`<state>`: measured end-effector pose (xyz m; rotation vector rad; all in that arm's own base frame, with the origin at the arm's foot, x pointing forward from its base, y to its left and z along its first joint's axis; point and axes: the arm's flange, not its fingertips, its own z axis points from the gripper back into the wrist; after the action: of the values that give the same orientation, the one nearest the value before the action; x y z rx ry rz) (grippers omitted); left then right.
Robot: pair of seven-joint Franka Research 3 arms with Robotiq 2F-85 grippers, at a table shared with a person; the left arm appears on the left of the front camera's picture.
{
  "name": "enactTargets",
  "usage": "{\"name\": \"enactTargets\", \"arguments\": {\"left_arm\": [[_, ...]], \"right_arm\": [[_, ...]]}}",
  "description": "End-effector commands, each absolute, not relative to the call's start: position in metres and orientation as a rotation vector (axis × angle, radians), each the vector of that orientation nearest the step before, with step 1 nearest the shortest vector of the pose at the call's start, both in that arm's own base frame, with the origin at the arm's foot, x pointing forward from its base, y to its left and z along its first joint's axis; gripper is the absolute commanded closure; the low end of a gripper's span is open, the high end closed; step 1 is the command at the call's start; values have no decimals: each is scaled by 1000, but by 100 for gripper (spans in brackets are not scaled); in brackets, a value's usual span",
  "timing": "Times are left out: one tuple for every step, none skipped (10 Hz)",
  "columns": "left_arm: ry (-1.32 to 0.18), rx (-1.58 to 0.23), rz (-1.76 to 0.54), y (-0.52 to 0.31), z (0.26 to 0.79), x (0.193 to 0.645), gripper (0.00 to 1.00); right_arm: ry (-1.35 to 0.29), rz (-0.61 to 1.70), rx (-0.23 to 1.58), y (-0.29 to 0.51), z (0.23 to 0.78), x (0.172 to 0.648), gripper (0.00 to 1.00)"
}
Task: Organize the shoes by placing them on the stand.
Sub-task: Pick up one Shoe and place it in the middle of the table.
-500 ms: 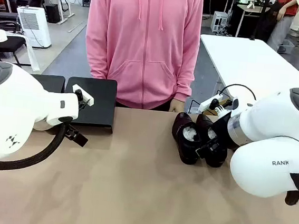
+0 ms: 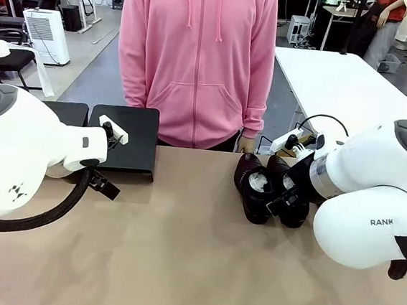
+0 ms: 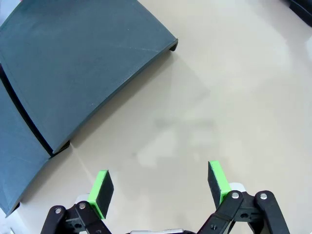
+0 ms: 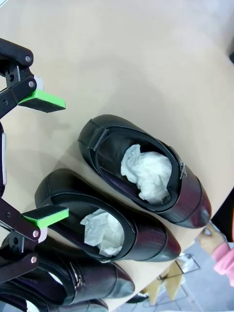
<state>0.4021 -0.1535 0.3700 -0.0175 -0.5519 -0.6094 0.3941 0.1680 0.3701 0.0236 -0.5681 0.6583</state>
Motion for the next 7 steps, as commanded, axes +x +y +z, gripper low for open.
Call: {"name": "enactTargets", "arguments": {"left_arm": [[-552,-19,-607,-153,370,402,0],[-552,-19,-607,-153,370,402,0],[-552,-19,-607,-153,370,402,0],[-552,-19,-607,-153,370,402,0],[-552,-19,-607,-153,370,402,0],[-552,-19,-607,-153,370,402,0],[-552,-19,-607,-153,370,402,0]], "right_arm": [[-569,657,24,168,371,394,0],[-569,657,24,168,371,394,0],[-569,657,24,168,371,394,0],[-569,657,24,168,371,394,0],[-569,657,24,168,371,394,0],[-569,657,24,168,371,394,0],[-569,657,24,168,371,394,0]]}}
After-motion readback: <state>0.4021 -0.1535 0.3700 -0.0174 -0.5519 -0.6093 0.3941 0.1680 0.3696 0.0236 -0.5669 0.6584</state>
